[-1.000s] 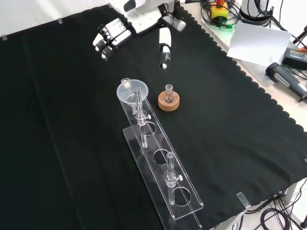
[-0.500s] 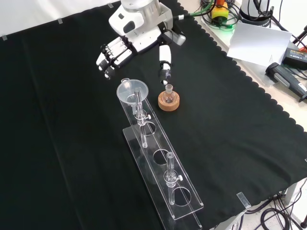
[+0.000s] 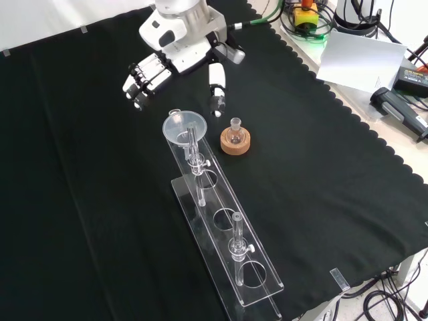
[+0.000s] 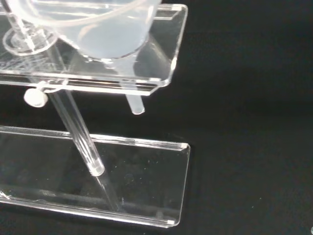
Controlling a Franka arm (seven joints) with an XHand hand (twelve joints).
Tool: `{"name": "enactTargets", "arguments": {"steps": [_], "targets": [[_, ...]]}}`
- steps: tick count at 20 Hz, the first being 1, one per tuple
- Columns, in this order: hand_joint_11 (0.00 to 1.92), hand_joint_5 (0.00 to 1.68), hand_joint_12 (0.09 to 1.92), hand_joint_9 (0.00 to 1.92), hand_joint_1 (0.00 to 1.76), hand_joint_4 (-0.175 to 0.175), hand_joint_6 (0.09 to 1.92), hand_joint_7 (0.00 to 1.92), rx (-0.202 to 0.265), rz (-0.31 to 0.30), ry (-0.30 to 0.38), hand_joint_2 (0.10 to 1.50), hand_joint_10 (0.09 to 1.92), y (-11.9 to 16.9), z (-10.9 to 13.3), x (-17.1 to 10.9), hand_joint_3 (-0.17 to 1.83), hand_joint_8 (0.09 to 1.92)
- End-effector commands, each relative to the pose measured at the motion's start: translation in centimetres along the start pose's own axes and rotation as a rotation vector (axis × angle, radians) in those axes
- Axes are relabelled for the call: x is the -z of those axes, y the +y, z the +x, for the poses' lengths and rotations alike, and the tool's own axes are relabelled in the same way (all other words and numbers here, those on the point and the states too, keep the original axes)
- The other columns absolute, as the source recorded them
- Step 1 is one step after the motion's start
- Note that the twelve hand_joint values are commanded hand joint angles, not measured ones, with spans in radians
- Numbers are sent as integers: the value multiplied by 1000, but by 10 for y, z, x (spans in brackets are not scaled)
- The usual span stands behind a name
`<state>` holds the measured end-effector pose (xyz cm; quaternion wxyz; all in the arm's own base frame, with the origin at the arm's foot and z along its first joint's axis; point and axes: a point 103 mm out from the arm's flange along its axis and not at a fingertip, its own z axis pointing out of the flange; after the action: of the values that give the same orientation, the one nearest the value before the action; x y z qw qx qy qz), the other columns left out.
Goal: Pick up the funnel from the transparent funnel stand.
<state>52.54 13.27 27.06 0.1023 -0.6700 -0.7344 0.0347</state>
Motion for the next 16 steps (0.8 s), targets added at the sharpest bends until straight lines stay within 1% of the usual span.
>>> {"name": "enactTargets", "arguments": {"steps": [1,8,11,14,16], "targets": [[0,0,348,0,315,55,87,0,16,9,-14,633,87,4,-18,8,54,87],[0,0,344,0,316,53,87,0,11,-8,-19,637,87,-1,-30,24,53,87],[0,0,343,0,316,52,87,0,29,-16,-23,638,87,-4,-30,26,52,87],[0,0,341,0,316,52,87,0,53,2,-38,639,87,-8,-30,28,51,87],[0,0,340,0,316,51,87,0,67,-7,-35,639,87,-12,-33,36,50,87]]}}
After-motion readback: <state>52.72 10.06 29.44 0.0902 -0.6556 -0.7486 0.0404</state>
